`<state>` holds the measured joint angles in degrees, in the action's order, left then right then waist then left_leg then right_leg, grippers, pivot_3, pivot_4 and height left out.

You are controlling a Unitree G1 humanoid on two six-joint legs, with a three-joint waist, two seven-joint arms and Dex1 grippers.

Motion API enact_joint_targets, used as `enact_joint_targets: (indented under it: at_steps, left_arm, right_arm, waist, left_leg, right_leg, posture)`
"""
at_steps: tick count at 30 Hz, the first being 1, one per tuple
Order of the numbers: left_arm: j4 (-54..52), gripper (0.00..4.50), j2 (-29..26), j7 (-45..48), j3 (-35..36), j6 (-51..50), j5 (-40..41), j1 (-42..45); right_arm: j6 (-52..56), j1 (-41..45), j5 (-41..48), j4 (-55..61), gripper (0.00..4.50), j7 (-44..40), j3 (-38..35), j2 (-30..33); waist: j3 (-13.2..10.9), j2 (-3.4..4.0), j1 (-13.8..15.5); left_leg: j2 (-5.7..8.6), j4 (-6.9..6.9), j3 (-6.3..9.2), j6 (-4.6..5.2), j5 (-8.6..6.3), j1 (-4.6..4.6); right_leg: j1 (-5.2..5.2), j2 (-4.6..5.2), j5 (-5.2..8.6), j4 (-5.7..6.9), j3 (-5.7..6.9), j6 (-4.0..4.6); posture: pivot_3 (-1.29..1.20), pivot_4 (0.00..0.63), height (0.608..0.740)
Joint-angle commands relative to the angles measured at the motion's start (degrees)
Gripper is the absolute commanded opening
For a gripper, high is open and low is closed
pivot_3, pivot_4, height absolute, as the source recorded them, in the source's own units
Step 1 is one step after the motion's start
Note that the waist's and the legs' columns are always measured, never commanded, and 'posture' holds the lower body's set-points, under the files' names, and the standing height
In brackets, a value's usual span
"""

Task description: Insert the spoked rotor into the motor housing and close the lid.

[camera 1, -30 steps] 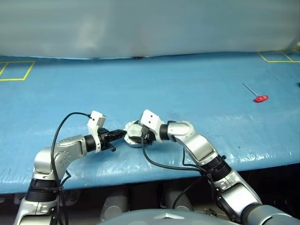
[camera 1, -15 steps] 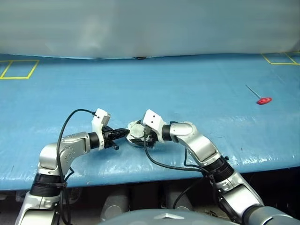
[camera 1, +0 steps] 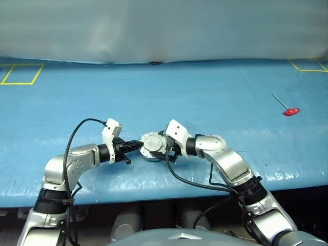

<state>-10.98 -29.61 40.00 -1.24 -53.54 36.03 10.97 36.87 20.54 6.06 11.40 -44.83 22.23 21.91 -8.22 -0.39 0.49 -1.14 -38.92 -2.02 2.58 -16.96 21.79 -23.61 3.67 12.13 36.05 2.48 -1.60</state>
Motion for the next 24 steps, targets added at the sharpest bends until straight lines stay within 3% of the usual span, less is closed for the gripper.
enact_joint_targets:
  at_steps: [1, 13, 17, 24]
  left_arm:
    - [1.45, 0.00, -0.31, 0.45, -2.55, -0.87, -1.40, -0.86]
    - [1.47, 0.00, -0.36, 1.35, -2.71, -0.38, -1.79, -0.91]
    - [1.59, 0.00, -0.29, 1.63, -2.84, -0.21, -1.96, -0.91]
    - [1.21, 0.00, -0.27, 1.73, -2.76, -0.35, -2.00, -0.97]
  right_arm:
    - [3.53, -2.57, 1.30, 2.40, 4.48, -0.13, -1.72, 2.52]
    - [13.51, -6.76, 11.59, 12.01, 4.48, -2.58, -9.70, 10.16]
    - [18.90, -7.11, 16.40, 11.05, 4.48, 3.15, -16.95, 4.26]
    - [36.84, -4.57, 26.56, 5.81, 4.48, 17.92, -33.20, -16.54]
  waist:
    - [0.00, 0.00, 0.22]
    - [-0.05, 0.05, 0.52]
    - [-0.05, 0.05, 0.58]
    - [-0.07, 0.12, 0.59]
  left_leg:
    - [0.00, 0.00, 0.00, 0.01, -0.01, 0.02]
    - [0.05, -0.01, 0.02, 0.10, -0.06, 0.40]
    - [0.02, -0.03, 0.08, 0.07, -0.04, 0.49]
    - [0.07, -0.10, 0.16, 0.04, -0.01, 0.75]
  right_leg:
    - [0.00, 0.00, 0.00, -0.02, 0.01, 0.00]
    - [-0.05, 0.06, -0.01, -0.11, 0.08, -0.02]
    - [-0.09, -0.04, -0.01, -0.10, 0.11, -0.03]
    - [-0.23, -0.16, -0.09, -0.10, 0.11, -0.15]
  posture:
    - [0.00, 0.150, 0.740]
    - [0.00, 0.150, 0.740]
    - [0.00, 0.150, 0.740]
    - [0.00, 0.150, 0.740]
